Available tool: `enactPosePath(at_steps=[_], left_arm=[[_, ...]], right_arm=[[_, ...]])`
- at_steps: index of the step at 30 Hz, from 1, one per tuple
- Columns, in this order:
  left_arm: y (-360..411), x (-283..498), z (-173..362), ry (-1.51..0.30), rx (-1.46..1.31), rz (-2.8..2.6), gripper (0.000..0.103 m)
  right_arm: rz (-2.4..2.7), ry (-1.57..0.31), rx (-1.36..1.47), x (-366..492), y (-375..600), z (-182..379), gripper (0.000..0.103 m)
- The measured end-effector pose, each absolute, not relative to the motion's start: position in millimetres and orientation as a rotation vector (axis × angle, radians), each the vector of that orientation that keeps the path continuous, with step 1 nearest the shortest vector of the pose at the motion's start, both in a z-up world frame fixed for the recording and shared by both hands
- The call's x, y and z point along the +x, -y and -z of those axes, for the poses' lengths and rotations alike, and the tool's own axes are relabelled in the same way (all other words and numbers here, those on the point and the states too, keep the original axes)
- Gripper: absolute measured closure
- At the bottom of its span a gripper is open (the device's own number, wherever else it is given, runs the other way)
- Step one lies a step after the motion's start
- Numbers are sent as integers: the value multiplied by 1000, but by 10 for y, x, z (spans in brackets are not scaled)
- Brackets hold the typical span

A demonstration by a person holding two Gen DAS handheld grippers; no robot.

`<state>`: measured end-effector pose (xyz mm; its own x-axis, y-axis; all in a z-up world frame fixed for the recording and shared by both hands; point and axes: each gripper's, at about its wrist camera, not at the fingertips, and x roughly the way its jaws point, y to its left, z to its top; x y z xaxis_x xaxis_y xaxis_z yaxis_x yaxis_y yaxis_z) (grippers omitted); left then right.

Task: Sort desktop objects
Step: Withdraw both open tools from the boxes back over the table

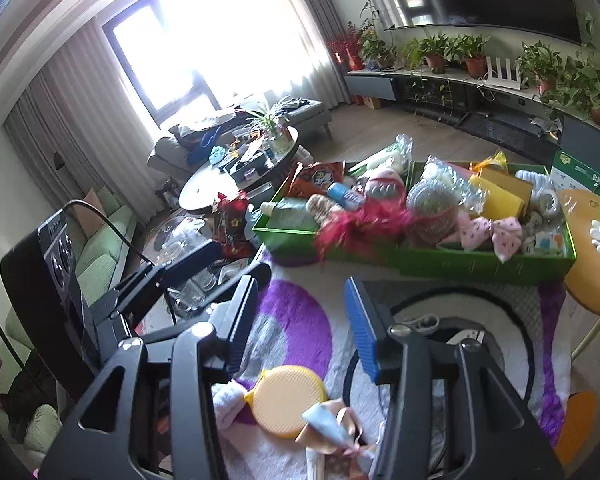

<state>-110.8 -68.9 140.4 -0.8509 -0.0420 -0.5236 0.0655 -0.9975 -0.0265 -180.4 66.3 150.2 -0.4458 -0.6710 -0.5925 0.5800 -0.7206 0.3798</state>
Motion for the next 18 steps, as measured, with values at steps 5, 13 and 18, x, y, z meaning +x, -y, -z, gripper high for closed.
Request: enactPosePath(at_steps=[5, 13, 18], left_arm=[[740, -916, -1314, -78, 854, 2935, 44], [839, -630, -1168, -88, 883, 2893, 44], [818, -535, -988, -97, 938, 2885, 43]], right_arm=[[2162, 145, 976, -1657, -686, -1399, 55], [2137, 136, 992, -1462, -698, -1215, 55], [2126, 86, 979, -1326, -618, -1123, 55]])
